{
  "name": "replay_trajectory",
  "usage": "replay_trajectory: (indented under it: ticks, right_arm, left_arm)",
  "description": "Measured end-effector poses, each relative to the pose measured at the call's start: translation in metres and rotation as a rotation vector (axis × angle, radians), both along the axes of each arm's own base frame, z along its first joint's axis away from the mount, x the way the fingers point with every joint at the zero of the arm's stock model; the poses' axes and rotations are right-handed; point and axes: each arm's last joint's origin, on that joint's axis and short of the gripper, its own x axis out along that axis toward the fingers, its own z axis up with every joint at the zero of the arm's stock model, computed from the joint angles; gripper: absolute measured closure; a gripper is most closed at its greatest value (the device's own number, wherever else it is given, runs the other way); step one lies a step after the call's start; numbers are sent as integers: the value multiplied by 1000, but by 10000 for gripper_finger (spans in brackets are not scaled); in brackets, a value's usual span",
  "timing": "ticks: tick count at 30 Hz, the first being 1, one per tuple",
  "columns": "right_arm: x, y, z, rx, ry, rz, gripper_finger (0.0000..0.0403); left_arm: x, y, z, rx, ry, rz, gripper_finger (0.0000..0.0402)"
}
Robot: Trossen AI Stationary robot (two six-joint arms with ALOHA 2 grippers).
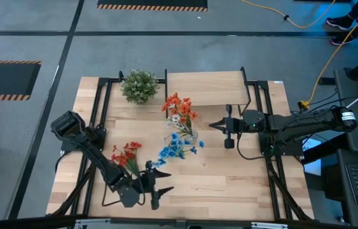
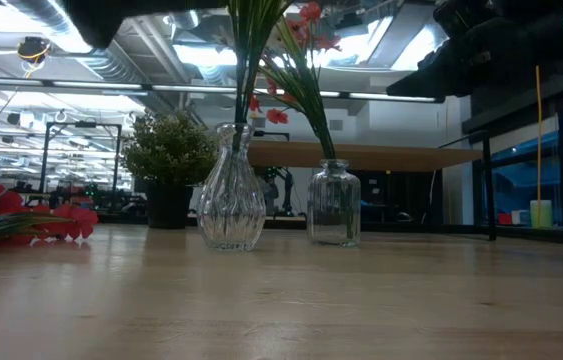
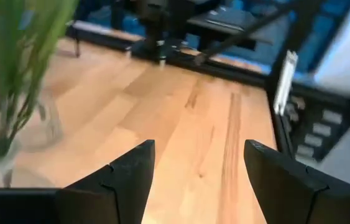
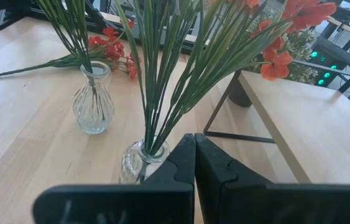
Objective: Pick and place flowers into a vace then onto a shelf
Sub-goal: Put the orange flowers into the bottom transparent vase
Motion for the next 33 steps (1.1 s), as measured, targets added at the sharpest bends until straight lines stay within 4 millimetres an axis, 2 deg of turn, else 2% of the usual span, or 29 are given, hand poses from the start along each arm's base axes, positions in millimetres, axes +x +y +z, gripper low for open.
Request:
replay_trajectory:
  ticks: [5,8,11,16,20,25,29,33]
  right_arm:
    - [0,0,0,0,0,0,399]
    - [0,0,0,0,0,0,399]
    - [0,0,0,0,0,0,399]
    - [0,0,0,0,0,0,399]
    - [0,0,0,0,0,0,399]
    - [0,0,0,-2,1,0,399]
    - [0,0,0,-6,5,2,399]
    - [0,0,-1,-27,10,8,399]
  left_arm:
    - [-2,-2,-2,-270,-27,29,162]
    - [-2,-2,-7,-394,33,-6,162]
    - [-4,1,-17,-511,150,-13,162]
    - [-4,12,-31,-832,414,46,162]
    - [-2,20,-34,-963,532,87,162]
    - [-3,25,-21,-1091,538,118,162]
    - [-15,29,-5,-1116,529,201,162]
    - [-30,32,18,-1098,622,360,162]
